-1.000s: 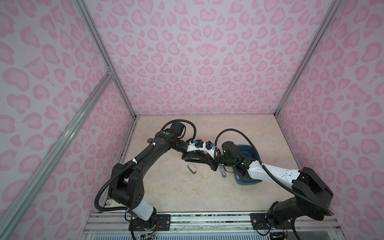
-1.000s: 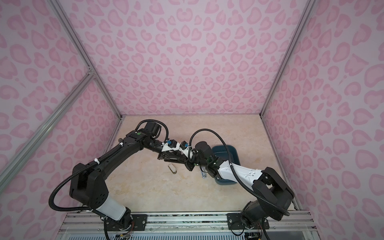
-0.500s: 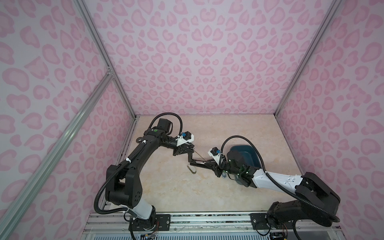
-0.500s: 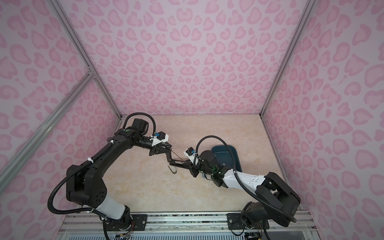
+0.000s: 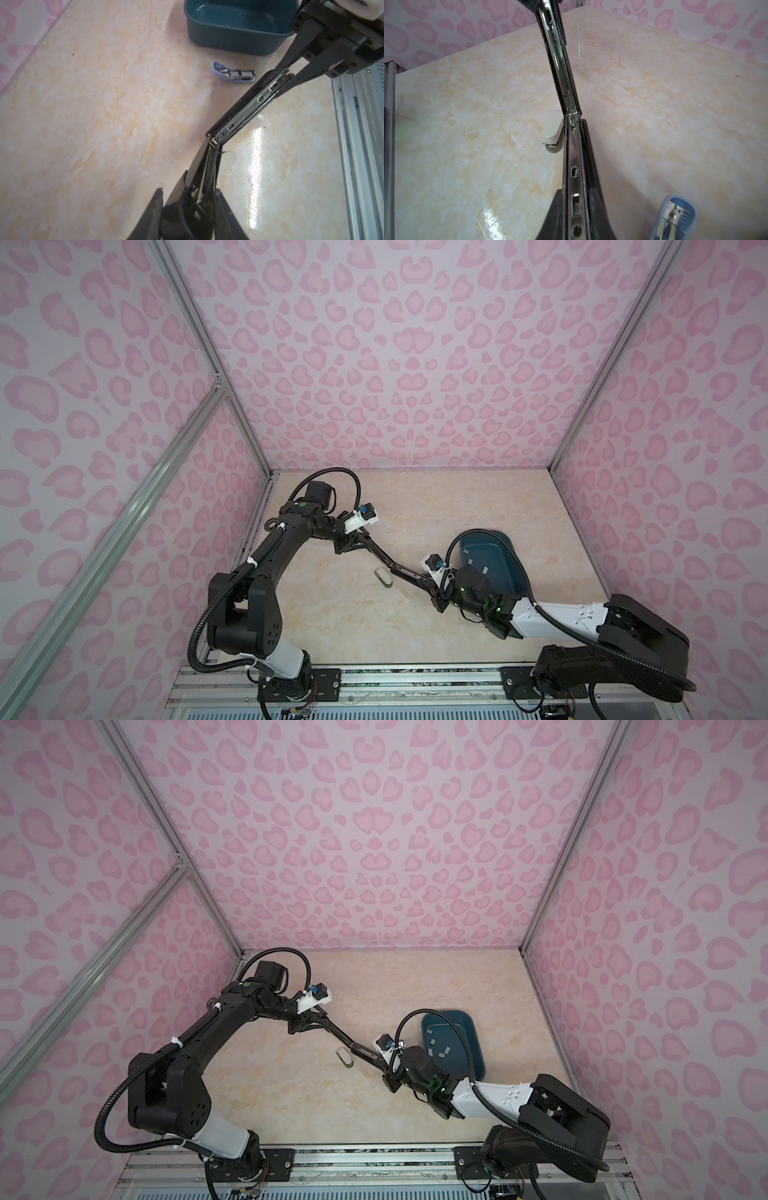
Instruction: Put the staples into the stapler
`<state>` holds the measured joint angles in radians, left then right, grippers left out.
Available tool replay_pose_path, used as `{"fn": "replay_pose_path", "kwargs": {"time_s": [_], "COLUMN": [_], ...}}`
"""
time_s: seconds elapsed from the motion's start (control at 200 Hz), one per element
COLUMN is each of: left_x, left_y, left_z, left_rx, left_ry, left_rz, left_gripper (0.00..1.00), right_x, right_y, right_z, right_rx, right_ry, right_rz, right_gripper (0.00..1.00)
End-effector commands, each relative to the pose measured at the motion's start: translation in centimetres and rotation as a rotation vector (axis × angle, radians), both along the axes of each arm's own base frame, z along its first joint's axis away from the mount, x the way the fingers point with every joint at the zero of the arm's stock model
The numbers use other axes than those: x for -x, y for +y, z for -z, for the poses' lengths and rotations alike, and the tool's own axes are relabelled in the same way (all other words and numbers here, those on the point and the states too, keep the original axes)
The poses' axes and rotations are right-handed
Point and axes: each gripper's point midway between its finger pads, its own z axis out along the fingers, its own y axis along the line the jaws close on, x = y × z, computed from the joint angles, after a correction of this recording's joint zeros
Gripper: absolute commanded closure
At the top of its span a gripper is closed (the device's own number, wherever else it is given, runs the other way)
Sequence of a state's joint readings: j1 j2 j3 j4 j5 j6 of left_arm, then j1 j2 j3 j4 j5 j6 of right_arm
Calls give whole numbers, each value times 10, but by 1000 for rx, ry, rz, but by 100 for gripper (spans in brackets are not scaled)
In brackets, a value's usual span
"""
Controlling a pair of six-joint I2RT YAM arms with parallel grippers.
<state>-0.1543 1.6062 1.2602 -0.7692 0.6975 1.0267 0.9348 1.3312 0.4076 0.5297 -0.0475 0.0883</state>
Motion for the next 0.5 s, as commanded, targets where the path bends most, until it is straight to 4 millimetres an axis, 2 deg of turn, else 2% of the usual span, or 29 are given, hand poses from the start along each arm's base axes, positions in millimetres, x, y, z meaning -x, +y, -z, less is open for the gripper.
{"fn": "replay_pose_path", "kwargs": {"time_s": [0.0, 0.11, 0.2, 0.21, 0.255, 0.305, 0.36, 0.43, 0.495], "left_x": [-76, -92, -110, -116, -127, -136, -144, -148, -152], "left_y": [26, 22, 25, 24, 25, 24, 20, 13, 8], "left_z": [-5, 1, 22, 15, 21, 29, 34, 31, 17], "left_rx": [-146, -140, -183, -183, -217, -246, -271, -261, -222], "left_ry": [-266, -265, -263, -283, -283, -280, -283, -298, -326], "left_rz": [-129, -143, -189, -195, -220, -232, -234, -225, -243], "left_gripper": [96, 96, 96, 96, 90, 78, 76, 73, 69], "right_x": [2, 5, 9, 9, 11, 12, 13, 11, 7], "right_y": [-8, -12, -13, -13, -12, -11, -10, -11, -14], "right_z": [8, 16, 24, 25, 29, 33, 39, 43, 48], "right_rx": [-21, -52, -64, -66, -64, -58, -53, -48, -30], "right_ry": [30, 38, 45, 45, 46, 50, 57, 52, 51], "right_rz": [78, 110, 128, 131, 140, 157, 173, 220, 280], "right_gripper": [100, 100, 100, 100, 100, 100, 100, 100, 100]}}
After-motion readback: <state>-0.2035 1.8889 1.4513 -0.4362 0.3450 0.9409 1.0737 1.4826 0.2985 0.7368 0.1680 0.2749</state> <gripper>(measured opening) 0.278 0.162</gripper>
